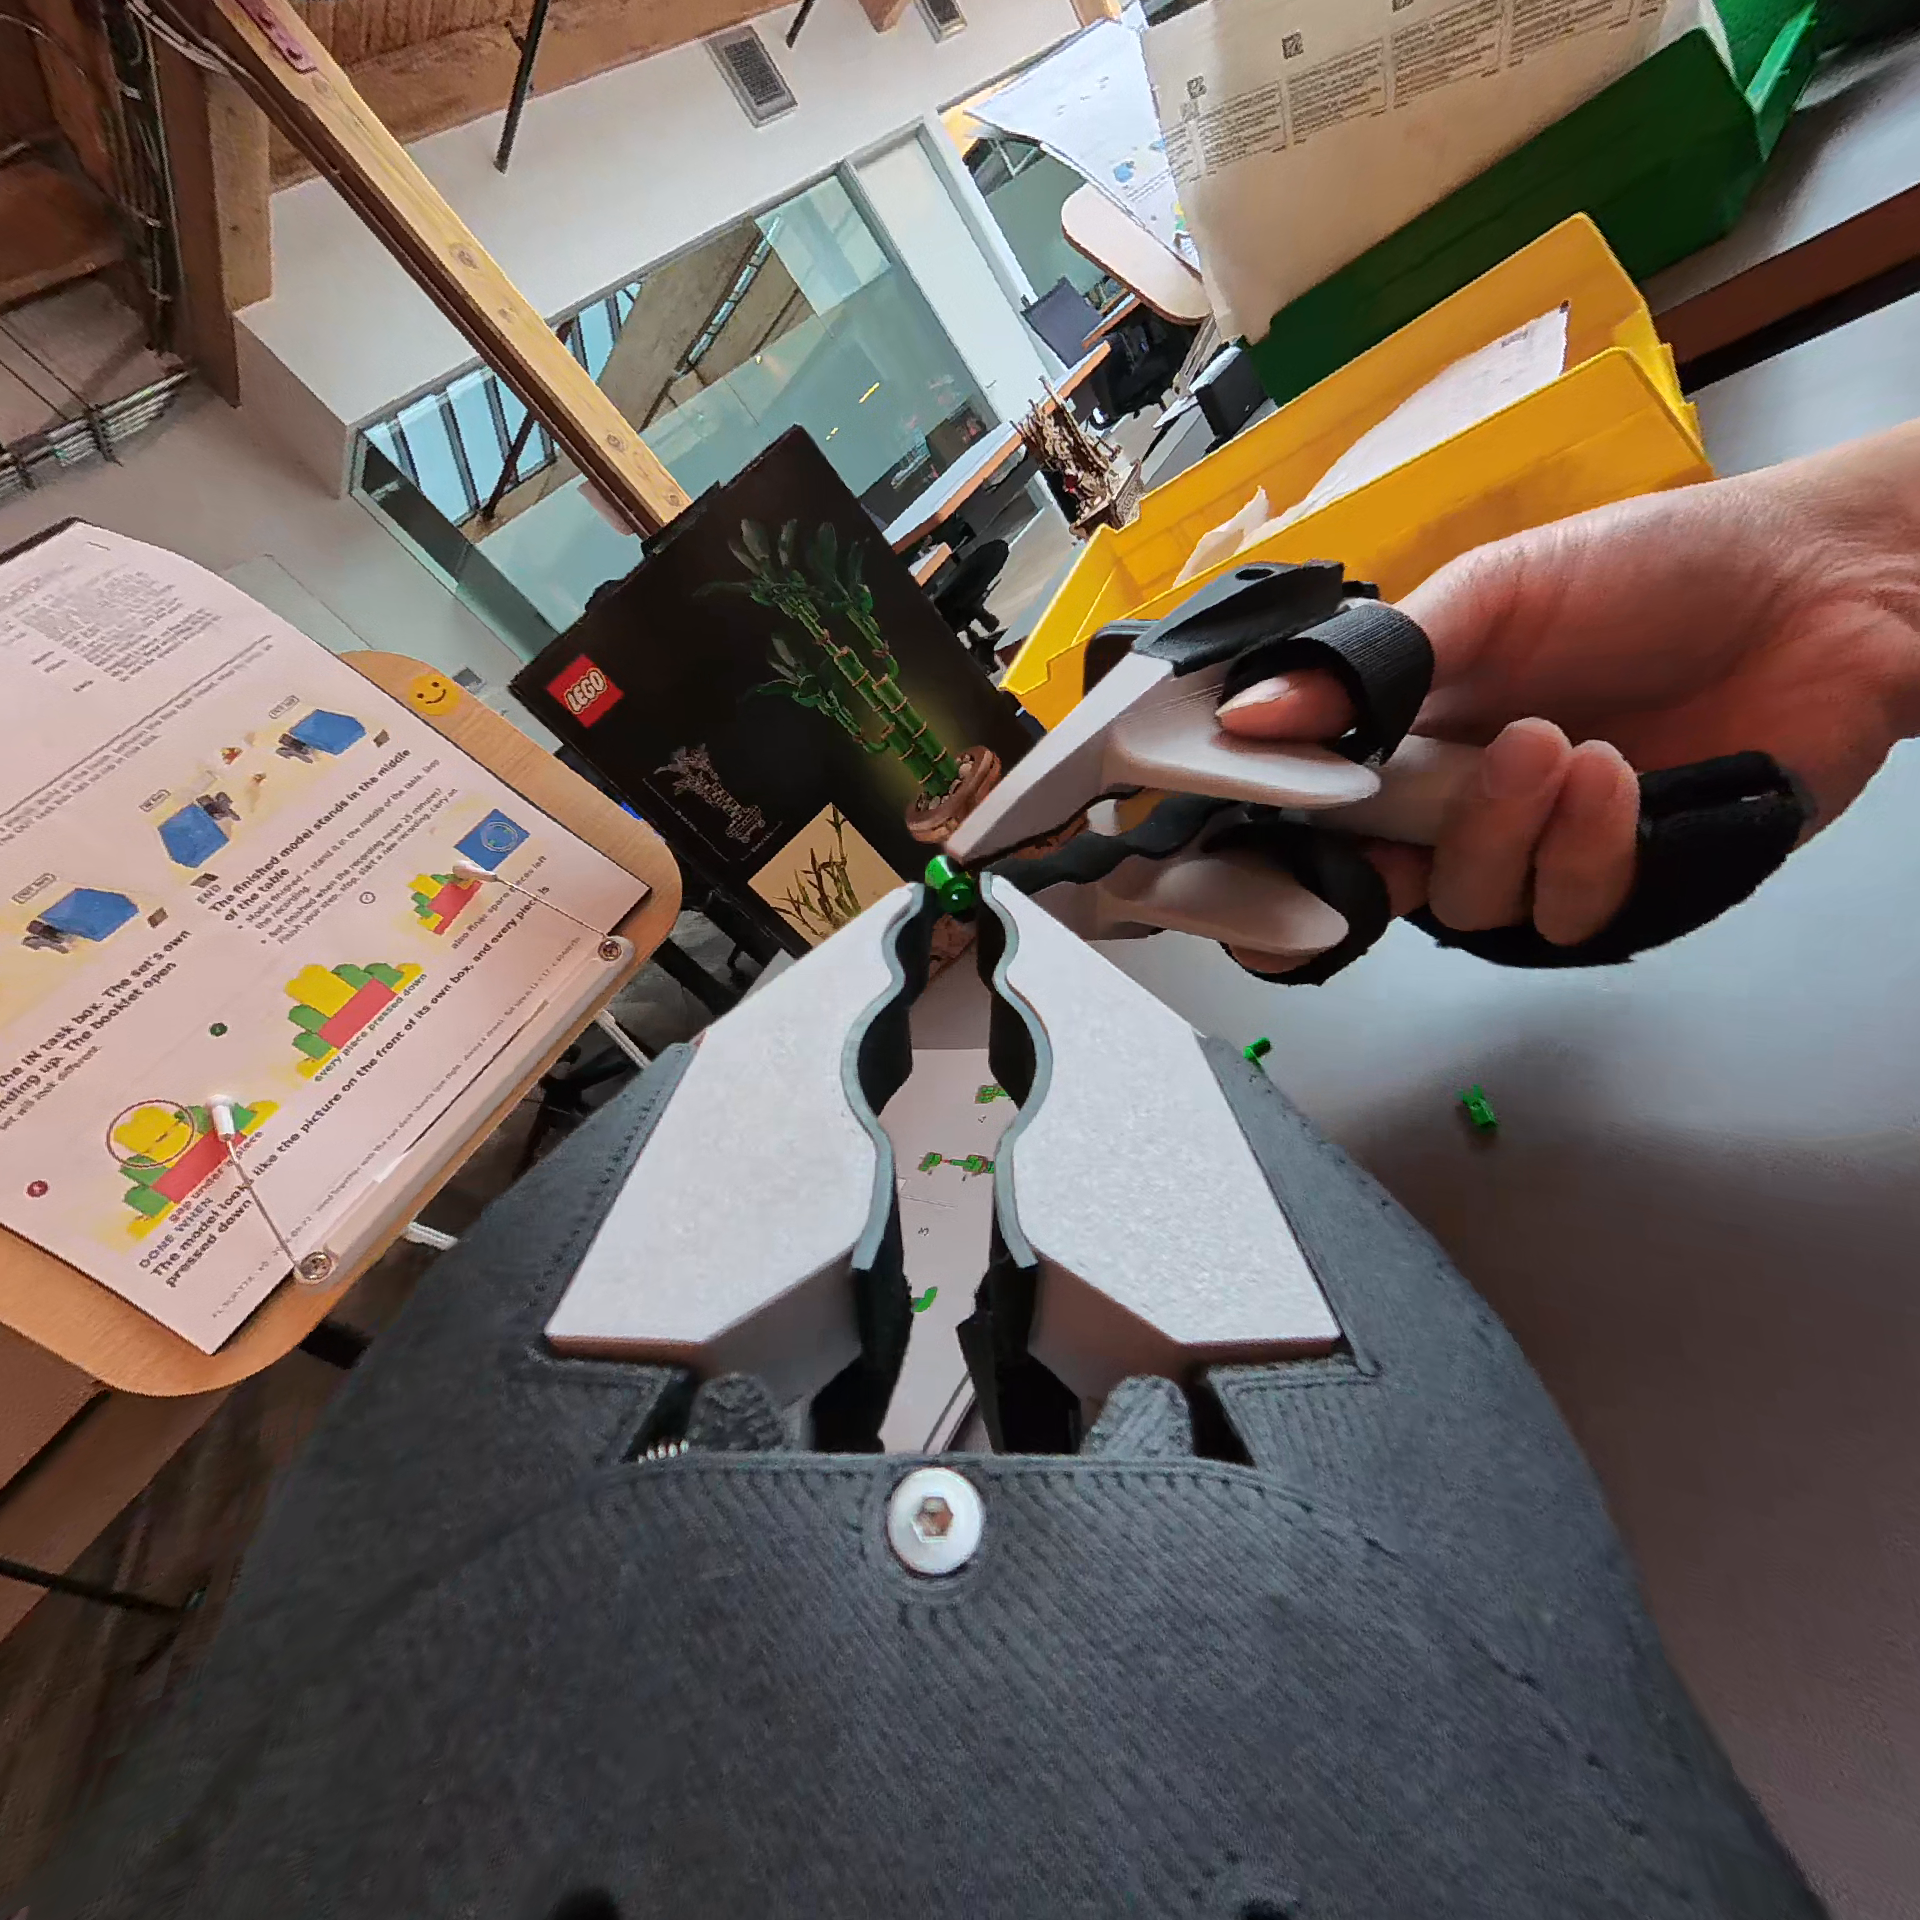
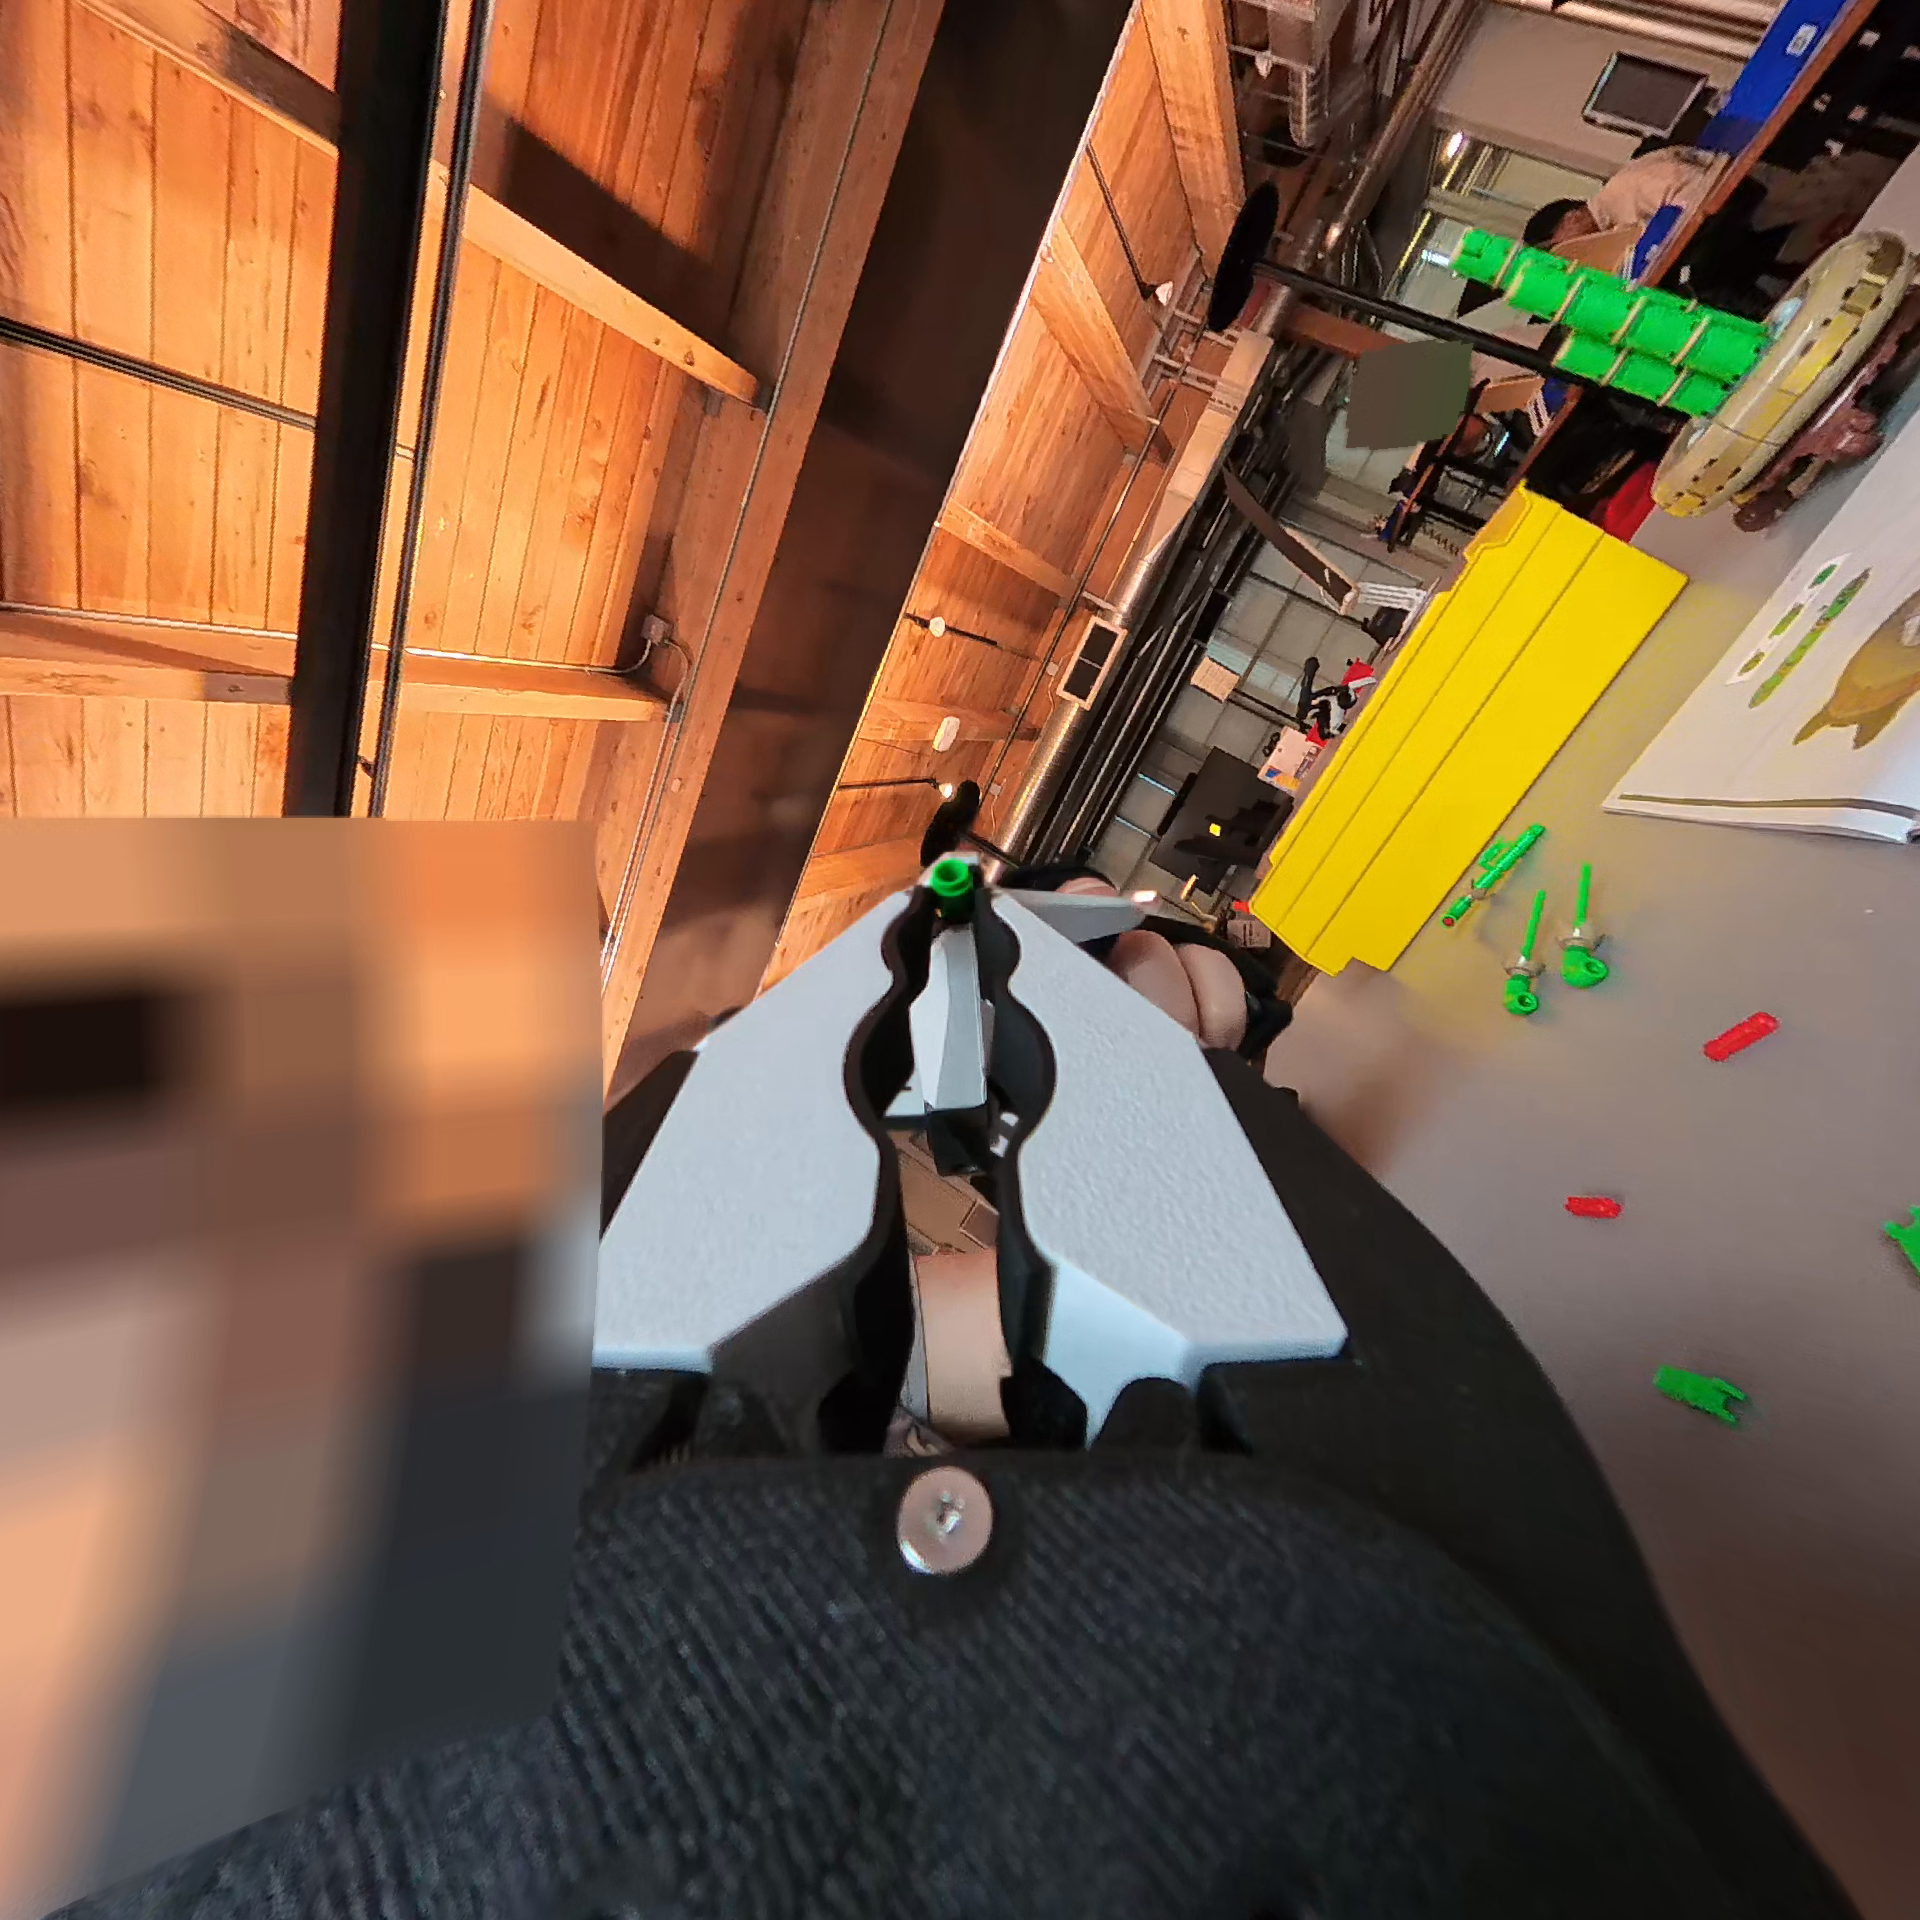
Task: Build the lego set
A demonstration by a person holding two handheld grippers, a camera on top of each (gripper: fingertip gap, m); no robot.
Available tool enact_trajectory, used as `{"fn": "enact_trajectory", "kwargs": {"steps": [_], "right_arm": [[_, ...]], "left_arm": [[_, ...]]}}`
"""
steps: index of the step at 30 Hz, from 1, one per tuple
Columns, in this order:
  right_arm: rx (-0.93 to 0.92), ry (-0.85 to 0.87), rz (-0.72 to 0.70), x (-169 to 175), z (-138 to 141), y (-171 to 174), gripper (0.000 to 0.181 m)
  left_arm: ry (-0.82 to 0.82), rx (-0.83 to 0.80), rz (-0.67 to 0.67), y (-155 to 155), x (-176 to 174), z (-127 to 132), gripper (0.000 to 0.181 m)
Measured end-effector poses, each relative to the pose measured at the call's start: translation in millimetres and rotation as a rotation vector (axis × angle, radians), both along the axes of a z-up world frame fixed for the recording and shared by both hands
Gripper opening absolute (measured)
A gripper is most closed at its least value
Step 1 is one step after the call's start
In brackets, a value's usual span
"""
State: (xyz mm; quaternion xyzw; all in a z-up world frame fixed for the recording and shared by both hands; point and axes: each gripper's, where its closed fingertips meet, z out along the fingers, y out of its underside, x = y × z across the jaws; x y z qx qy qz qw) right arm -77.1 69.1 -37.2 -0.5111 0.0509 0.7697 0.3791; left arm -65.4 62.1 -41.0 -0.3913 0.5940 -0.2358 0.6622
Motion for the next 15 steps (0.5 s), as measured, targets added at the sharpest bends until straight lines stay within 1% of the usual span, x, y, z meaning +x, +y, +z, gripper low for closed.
{"fn": "enact_trajectory", "kwargs": {"steps": [2, 4, 6, 7, 9, 10, 11, 13, 14, 15], "right_arm": [[0.012, -0.028, -0.019, 6.2, 1.0, 2.0, 0.008], [0.035, -0.091, -0.091, 20.8, 2.1, 7.3, 0.01], [0.082, -0.195, -0.184, 37.7, 5.5, 10.8, 0.012], [0.11, -0.28, -0.223, 44.1, 6.0, 11.7, 0.012], [0.178, -0.516, -0.3, 55.2, 2.3, 13.0, 0.014], [0.218, -0.667, -0.325, 59.7, -3.4, 13.1, 0.015], [0.242, -0.845, -0.335, 65.0, -15.3, 13.5, 0.016], [0.235, -1.257, -0.329, 83.7, -53.0, 15.3, 0.015], [0.262, -1.421, -0.299, 89.5, -67.7, 12.9, 0.014], [0.316, -1.524, -0.276, 90.9, -76.1, 10.7, 0.013]], "left_arm": [[-0.012, -0.032, -0.005, 2.0, -2.1, 2.9, 0.005], [-0.033, -0.065, -0.007, 5.2, -5.6, 7.3, 0.005], [-0.045, -0.107, -0.007, 9.8, -8.9, 9.7, 0.005], [-0.053, -0.13, -0.006, 12.7, -10.5, 11.0, 0.005], [-0.067, -0.174, -0.006, 18.7, -13.5, 12.4, 0.005], [-0.07, -0.197, -0.003, 22.0, -14.8, 12.2, 0.005], [-0.073, -0.219, 0.0, 25.4, -15.9, 11.9, 0.005], [-0.077, -0.261, 0.0, 30.8, -17.6, 10.6, 0.005], [-0.076, -0.282, -0.003, 32.7, -18.1, 9.5, 0.005], [-0.075, -0.302, -0.006, 34.5, -18.3, 8.3, 0.005]]}}
